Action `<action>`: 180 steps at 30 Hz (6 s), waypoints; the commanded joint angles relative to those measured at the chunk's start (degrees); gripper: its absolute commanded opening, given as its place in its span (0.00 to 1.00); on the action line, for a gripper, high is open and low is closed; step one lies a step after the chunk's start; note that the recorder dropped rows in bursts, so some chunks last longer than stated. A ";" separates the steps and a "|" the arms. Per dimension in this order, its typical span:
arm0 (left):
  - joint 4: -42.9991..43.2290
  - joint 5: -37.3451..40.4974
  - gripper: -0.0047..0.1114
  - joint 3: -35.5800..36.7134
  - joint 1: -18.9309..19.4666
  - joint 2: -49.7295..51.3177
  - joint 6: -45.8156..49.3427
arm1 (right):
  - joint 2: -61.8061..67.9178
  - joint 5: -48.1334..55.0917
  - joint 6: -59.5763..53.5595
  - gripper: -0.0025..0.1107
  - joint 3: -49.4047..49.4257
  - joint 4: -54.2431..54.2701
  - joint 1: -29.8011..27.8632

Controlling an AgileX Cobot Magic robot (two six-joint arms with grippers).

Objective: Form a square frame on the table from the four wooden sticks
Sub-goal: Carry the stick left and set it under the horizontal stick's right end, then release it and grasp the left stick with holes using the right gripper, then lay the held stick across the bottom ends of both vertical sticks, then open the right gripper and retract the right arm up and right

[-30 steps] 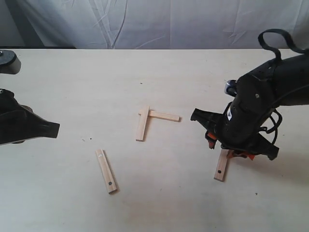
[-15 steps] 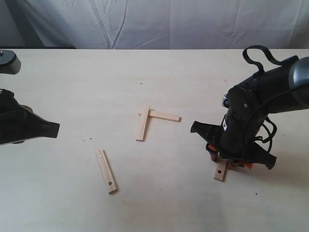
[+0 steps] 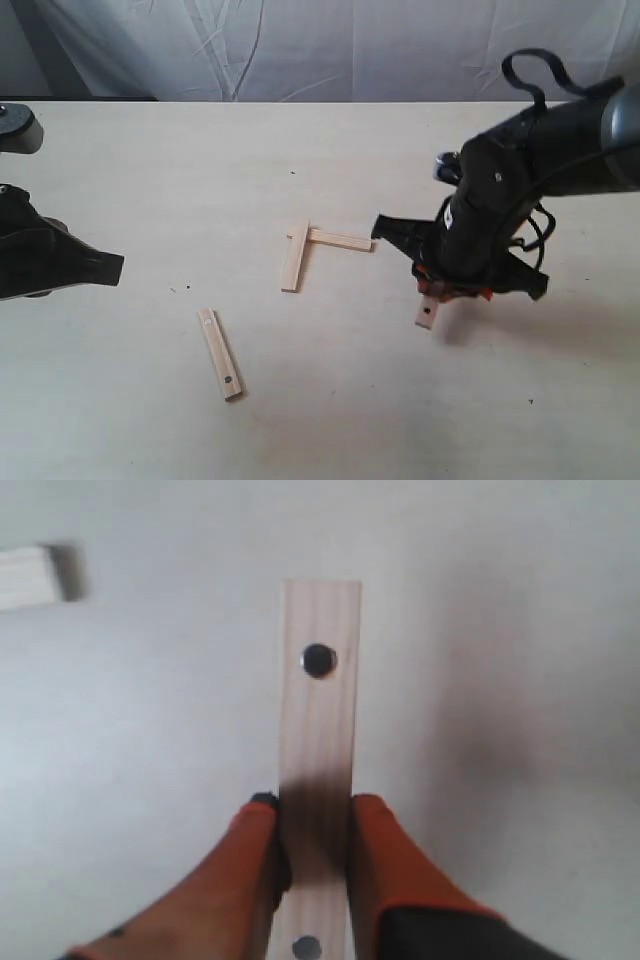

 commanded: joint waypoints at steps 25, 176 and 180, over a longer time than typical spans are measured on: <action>-0.90 -2.31 0.04 0.23 0.09 -0.45 -0.02 | 17.03 7.40 -14.74 0.03 -23.76 7.94 3.70; -1.76 -5.45 0.04 0.37 14.85 -0.45 3.57 | -2.25 15.57 -59.23 0.01 -13.71 12.00 -5.64; -10.12 -4.56 0.04 0.37 14.85 -0.45 13.50 | -11.13 12.42 -59.23 0.01 -5.77 12.87 -11.65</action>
